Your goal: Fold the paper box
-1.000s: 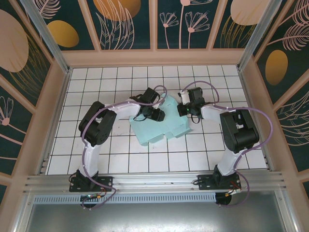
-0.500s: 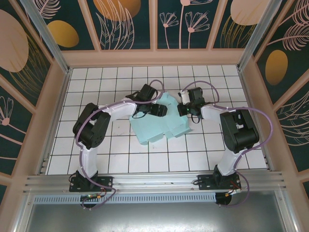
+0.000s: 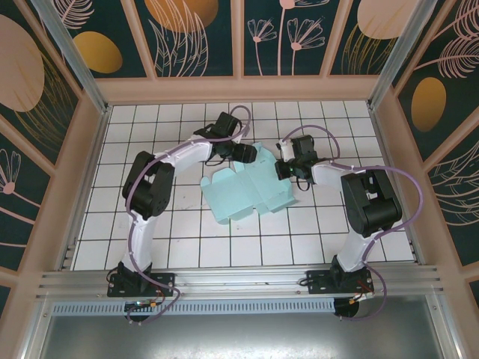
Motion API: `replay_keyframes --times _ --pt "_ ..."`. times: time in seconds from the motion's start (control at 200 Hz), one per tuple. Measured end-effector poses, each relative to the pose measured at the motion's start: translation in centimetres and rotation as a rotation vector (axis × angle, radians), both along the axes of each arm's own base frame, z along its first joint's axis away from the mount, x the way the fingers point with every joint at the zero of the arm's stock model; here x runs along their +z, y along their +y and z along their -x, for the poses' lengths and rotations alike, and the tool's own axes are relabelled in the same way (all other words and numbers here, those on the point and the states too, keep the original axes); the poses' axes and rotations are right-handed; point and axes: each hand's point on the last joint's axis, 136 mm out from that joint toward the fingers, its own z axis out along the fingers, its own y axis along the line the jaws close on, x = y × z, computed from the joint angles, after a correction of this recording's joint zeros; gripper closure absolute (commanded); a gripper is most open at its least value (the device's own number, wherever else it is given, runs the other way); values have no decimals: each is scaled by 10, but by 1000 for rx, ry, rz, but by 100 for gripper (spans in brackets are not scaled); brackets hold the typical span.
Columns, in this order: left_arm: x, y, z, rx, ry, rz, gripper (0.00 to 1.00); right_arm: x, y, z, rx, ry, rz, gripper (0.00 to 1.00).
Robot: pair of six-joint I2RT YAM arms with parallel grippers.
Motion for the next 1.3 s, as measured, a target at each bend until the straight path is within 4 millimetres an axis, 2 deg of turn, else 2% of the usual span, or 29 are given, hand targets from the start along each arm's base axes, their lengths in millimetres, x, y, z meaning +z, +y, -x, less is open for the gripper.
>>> replay_keyframes --times 0.075,0.255,0.551,0.656,0.736,0.941,1.296 --pt "-8 0 7 -16 27 -14 38 0 0 0 0 1 1 100" --pt "-9 0 10 -32 33 -21 48 -1 -1 0 -4 2 5 100" --pt "-7 -3 14 -46 30 -18 48 -1 -1 0 -5 2 7 100" --pt "-6 -8 21 -64 34 -6 47 -1 -1 0 -5 2 7 100" --pt "-4 -14 35 -94 54 26 47 -1 -1 0 -7 2 4 100" --pt "-16 -24 57 -132 94 63 47 -1 -1 0 -9 4 2 100" --pt "-34 -25 62 -98 108 88 46 -1 -1 0 -15 8 -3 100"
